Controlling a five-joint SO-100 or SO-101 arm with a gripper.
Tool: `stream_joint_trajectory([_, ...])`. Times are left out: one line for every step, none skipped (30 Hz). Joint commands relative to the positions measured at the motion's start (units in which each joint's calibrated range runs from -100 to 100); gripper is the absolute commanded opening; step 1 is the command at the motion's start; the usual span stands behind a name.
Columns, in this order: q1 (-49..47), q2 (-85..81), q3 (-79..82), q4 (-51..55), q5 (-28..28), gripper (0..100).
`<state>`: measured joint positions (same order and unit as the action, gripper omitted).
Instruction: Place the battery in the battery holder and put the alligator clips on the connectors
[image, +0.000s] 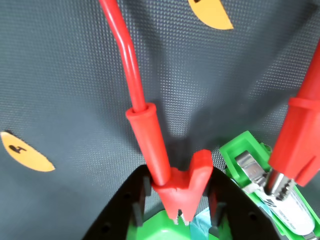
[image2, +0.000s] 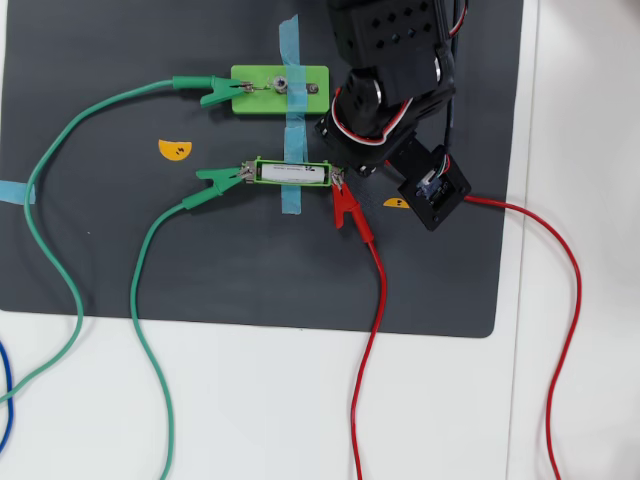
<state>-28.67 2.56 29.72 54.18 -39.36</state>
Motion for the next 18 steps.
stream_joint_trajectory([0.9, -2.6, -0.6, -0.4, -0.1, 1])
stream_joint_trajectory([0.8, -2.6, -0.6, -0.4, 0.0, 1])
stream_joint_trajectory([0.8, -2.6, -0.6, -0.3, 0.0, 1])
stream_joint_trajectory([0.8, -2.6, -0.6, -0.3, 0.0, 1])
stream_joint_trajectory([0.7, -2.7, -0.6, -0.3, 0.0, 1])
stream_joint_trajectory([0.7, -2.7, -0.7, 0.3, -0.2, 1])
stream_joint_trajectory([0.7, -3.5, -1.4, 2.0, -0.2, 1])
stream_joint_trajectory([0.8, -4.5, -1.6, 3.1, -0.3, 1])
stream_joint_trajectory([0.8, -5.7, -1.6, 3.9, -0.3, 1])
stream_joint_trajectory([0.8, -6.9, -1.6, 4.4, -0.3, 1])
stream_joint_trajectory([0.8, -7.5, -1.6, 4.7, -0.2, 1])
stream_joint_trajectory([0.9, -8.0, -1.5, 4.7, -0.1, 1])
stream_joint_trajectory([0.9, -8.1, -1.4, 4.7, 0.0, 1])
stream_joint_trajectory([0.9, -7.9, -1.4, 4.7, 0.0, 1])
stream_joint_trajectory([0.9, -7.8, -1.3, 4.7, 0.0, 1])
stream_joint_trajectory([0.9, -7.9, -1.2, 4.7, 0.0, 1])
stream_joint_trajectory([0.9, -8.0, -1.1, 4.7, -0.2, 1])
stream_joint_trajectory([0.9, -8.3, -0.9, 4.7, -0.3, 1])
